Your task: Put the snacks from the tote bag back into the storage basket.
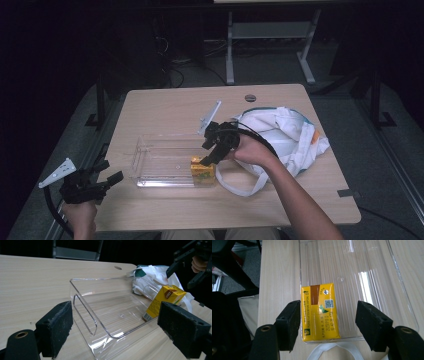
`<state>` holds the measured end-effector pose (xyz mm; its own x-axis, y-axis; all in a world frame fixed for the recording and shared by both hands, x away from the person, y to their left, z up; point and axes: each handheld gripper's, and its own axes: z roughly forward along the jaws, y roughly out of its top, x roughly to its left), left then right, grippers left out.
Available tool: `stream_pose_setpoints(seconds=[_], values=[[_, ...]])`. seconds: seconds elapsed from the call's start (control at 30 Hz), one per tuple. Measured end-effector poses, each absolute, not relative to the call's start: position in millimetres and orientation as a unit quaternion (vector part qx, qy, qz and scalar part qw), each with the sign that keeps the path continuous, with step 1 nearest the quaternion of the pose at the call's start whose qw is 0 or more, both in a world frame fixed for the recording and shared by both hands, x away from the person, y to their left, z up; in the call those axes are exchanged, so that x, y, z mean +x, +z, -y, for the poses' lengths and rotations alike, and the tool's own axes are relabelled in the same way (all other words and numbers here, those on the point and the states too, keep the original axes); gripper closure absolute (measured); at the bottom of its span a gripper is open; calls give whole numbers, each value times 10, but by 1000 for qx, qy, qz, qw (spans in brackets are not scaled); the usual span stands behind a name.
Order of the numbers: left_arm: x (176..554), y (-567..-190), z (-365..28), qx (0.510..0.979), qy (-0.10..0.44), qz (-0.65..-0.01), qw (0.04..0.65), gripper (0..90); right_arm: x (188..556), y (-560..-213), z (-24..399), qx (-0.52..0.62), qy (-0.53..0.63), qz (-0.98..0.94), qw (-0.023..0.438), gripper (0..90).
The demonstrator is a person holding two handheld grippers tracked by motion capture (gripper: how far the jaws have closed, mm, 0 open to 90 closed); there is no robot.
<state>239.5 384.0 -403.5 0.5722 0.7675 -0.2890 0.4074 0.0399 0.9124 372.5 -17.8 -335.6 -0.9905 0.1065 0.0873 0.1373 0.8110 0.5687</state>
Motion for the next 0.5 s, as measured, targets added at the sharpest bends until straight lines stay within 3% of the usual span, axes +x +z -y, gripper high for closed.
stream_pose_setpoints(seconds=[0.5], values=[[2395,-4037,-3837,675,156,-436,575,126,3766,-3193,393,-84,-315,945,5,348]])
